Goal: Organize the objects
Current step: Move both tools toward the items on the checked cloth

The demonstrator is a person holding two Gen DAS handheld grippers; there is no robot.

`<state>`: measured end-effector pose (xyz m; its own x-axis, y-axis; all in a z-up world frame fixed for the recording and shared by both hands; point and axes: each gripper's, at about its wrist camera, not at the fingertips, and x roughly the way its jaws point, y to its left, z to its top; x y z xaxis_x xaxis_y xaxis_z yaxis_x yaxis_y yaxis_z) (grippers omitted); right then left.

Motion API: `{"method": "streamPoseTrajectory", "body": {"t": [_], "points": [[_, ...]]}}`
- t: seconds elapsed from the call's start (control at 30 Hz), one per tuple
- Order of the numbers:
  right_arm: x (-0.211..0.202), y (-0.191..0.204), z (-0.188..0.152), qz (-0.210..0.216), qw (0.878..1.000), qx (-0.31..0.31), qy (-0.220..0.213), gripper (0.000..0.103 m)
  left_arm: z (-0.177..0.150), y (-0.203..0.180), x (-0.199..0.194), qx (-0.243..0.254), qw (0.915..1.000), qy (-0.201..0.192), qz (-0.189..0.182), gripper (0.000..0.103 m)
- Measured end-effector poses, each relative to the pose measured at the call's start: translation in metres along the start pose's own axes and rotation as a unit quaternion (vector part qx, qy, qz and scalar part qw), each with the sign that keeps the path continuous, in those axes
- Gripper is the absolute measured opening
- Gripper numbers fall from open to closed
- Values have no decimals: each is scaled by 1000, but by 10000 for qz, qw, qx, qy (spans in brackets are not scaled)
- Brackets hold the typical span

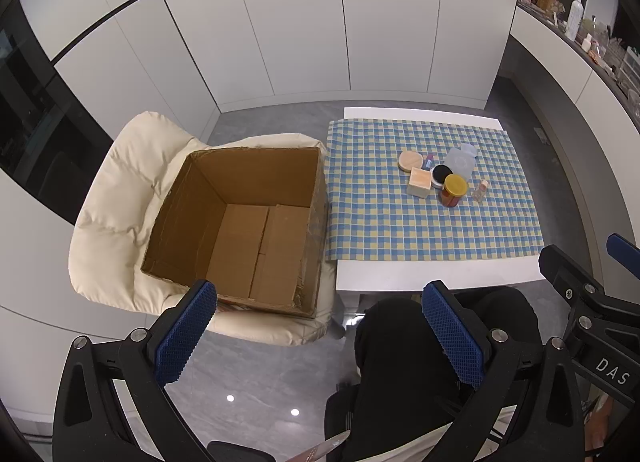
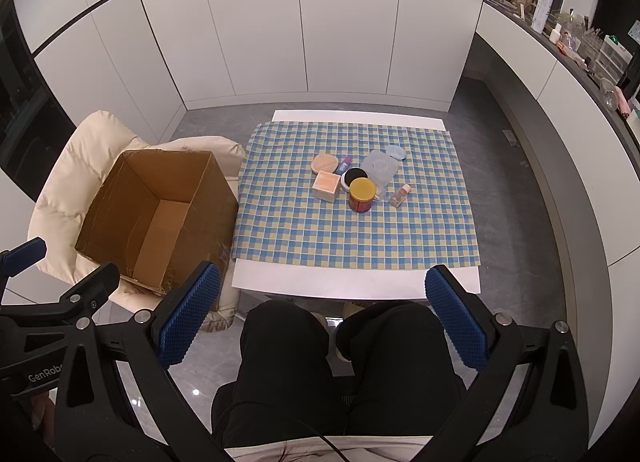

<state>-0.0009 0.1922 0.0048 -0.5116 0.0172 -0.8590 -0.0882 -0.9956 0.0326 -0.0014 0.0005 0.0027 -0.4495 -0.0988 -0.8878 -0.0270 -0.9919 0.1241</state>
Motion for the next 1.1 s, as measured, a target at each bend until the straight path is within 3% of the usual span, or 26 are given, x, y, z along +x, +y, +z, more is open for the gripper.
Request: {"method": "streamPoseTrajectory", "body": {"t": [1.1], "points": [[0,-5,4,24,10000,-3,-15,103,-2,-9,5,61,10000,48,-13,102]]}}
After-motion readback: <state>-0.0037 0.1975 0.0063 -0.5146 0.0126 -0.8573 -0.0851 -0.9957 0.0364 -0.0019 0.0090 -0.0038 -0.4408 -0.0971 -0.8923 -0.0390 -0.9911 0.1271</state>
